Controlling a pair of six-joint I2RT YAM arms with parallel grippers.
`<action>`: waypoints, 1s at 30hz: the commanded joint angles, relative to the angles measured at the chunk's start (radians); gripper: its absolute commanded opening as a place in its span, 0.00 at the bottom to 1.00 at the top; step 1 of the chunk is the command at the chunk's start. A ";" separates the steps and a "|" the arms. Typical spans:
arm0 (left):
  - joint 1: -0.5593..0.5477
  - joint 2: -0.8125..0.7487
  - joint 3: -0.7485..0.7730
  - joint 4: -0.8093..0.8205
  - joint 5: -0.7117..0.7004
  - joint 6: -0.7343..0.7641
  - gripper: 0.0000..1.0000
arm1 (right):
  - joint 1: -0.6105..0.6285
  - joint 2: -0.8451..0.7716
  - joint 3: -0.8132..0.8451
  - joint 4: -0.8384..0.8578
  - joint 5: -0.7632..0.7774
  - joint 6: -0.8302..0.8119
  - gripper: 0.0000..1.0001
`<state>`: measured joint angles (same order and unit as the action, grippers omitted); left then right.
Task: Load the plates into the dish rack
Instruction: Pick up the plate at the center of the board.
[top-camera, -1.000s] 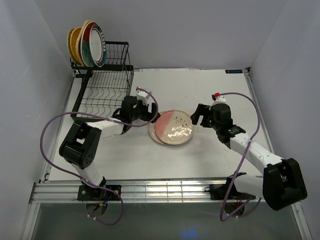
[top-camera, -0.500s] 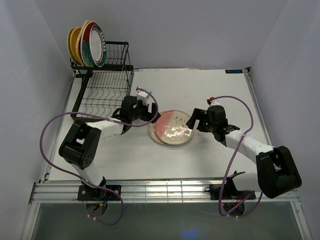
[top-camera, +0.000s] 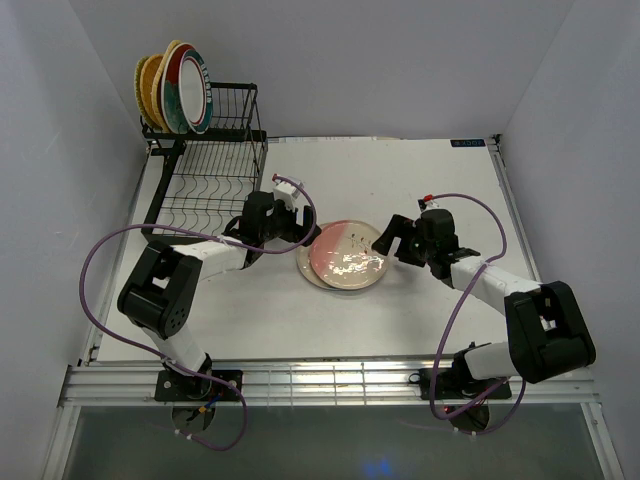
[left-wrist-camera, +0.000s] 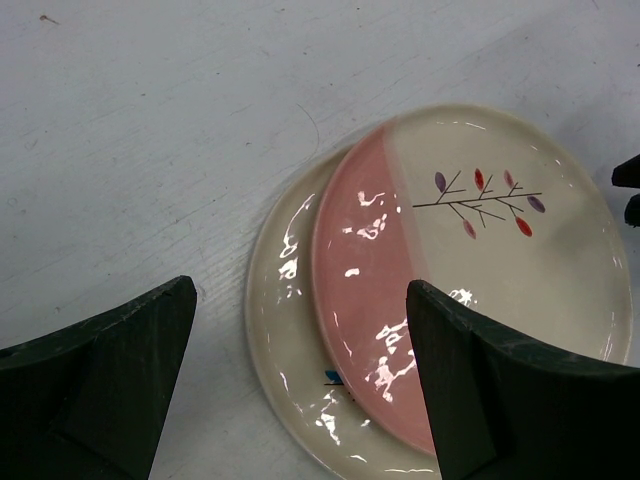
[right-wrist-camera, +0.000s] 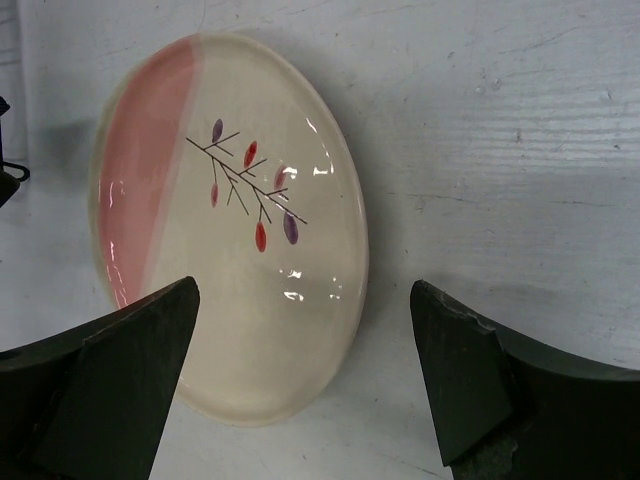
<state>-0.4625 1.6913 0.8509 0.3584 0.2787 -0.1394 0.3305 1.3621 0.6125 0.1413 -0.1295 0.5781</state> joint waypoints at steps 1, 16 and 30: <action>-0.005 -0.056 0.022 -0.003 0.014 0.004 0.96 | -0.011 0.034 -0.010 0.084 -0.062 0.042 0.91; -0.005 -0.055 0.022 -0.003 0.014 0.004 0.96 | -0.019 0.155 -0.065 0.256 -0.194 0.137 0.86; -0.005 -0.082 0.016 -0.003 0.030 0.004 0.96 | -0.019 0.192 -0.089 0.342 -0.249 0.201 0.44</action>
<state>-0.4625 1.6680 0.8509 0.3584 0.2806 -0.1394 0.3141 1.5665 0.5293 0.4255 -0.3546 0.7578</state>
